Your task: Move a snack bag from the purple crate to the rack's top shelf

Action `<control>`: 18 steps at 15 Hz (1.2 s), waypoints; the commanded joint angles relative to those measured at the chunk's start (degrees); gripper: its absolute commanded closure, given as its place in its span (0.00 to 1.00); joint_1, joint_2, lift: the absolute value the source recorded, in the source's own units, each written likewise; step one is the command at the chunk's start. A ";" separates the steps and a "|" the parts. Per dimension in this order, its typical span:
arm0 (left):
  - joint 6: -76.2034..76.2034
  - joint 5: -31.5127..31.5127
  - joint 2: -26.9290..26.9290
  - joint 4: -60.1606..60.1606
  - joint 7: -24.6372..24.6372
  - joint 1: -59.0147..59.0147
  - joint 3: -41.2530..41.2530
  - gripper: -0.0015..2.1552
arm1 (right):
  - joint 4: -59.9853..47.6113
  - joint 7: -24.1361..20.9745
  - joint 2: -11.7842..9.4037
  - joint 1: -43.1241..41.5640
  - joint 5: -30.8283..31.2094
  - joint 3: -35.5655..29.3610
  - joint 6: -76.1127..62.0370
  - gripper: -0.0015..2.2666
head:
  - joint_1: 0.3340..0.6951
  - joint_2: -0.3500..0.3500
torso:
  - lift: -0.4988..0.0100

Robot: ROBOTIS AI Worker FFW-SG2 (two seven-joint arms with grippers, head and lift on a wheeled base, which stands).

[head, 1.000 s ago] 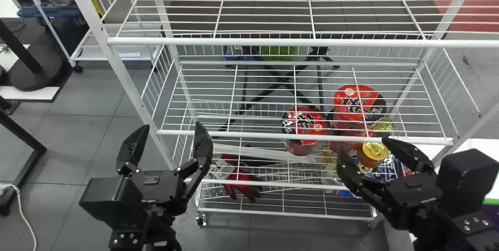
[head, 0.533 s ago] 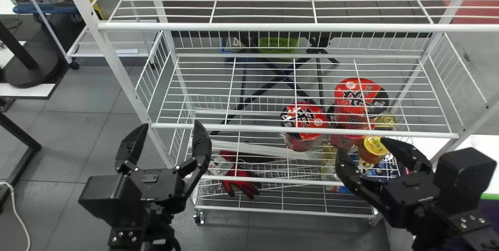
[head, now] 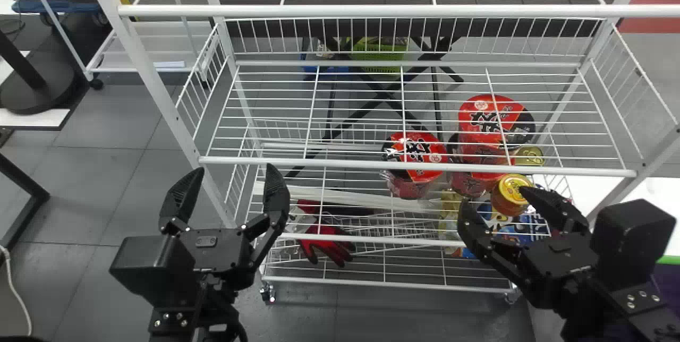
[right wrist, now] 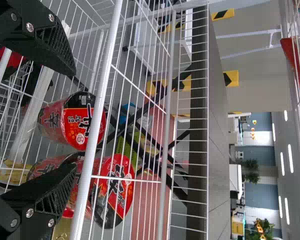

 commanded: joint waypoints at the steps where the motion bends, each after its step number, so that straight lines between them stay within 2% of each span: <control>1: 0.20 -0.08 0.00 -0.06 0.00 -0.01 -0.08 0.04 | 0.00 0.00 -0.12 -0.09 0.00 -0.04 0.00 0.08 | 1.00 0.57 | 0.27; 18: 0.02 0.01 -0.09 -0.06 0.09 -0.18 -0.08 0.04 | 0.00 0.08 -0.29 -0.35 -1.05 -0.92 0.00 0.08 | 1.00 0.55 | 0.14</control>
